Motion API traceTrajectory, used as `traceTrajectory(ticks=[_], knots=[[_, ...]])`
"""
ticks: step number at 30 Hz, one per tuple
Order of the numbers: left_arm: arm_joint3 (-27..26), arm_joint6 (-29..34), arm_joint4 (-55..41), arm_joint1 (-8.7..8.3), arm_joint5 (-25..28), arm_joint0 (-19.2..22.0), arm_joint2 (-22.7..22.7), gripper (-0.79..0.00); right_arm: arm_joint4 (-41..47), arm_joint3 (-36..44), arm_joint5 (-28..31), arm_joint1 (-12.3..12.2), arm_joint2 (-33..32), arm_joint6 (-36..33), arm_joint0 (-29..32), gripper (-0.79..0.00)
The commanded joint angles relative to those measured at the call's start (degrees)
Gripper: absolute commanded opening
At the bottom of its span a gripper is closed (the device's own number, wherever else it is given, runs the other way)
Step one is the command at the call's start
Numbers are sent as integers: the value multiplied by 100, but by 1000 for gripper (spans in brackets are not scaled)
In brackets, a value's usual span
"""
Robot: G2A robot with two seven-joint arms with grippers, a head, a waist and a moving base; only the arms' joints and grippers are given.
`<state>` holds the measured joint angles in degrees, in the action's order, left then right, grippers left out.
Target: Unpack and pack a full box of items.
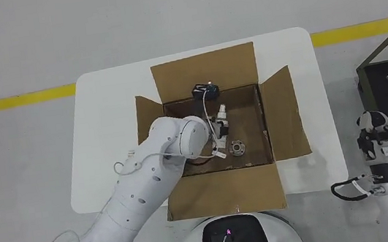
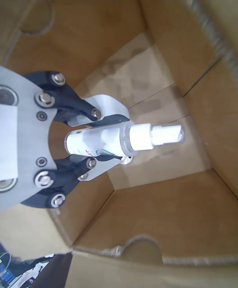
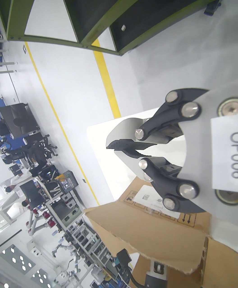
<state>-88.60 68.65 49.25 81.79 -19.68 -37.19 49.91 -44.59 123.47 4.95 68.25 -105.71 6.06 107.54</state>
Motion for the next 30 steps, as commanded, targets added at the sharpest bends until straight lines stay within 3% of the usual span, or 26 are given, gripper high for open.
traceTrajectory(ticks=[1, 9, 16, 24, 28, 30], knots=[[-274, 127, -23, -26, -5, -3, 155, -785, 224, 142, 192, -1, -43, -189, 45, 0], [-956, 520, -239, -75, 65, 88, 545, -785, 1311, 623, 487, 2, -297, -1058, 181, 0], [-1217, 565, -110, -112, 60, 131, 725, -785, 2190, 1052, 551, 6, -321, -1747, 255, 0], [-1380, 435, 45, -139, -35, 196, 942, -785, 1540, 1117, 879, 22, 162, -1844, 571, 0], [-1473, 483, 209, -171, -44, 207, 1076, -785, 803, 1024, 865, 33, 406, -1644, 617, -132], [-1548, 509, 269, -188, -73, 206, 1172, -785, 599, 919, 751, 48, 582, -1499, 617, -292]])
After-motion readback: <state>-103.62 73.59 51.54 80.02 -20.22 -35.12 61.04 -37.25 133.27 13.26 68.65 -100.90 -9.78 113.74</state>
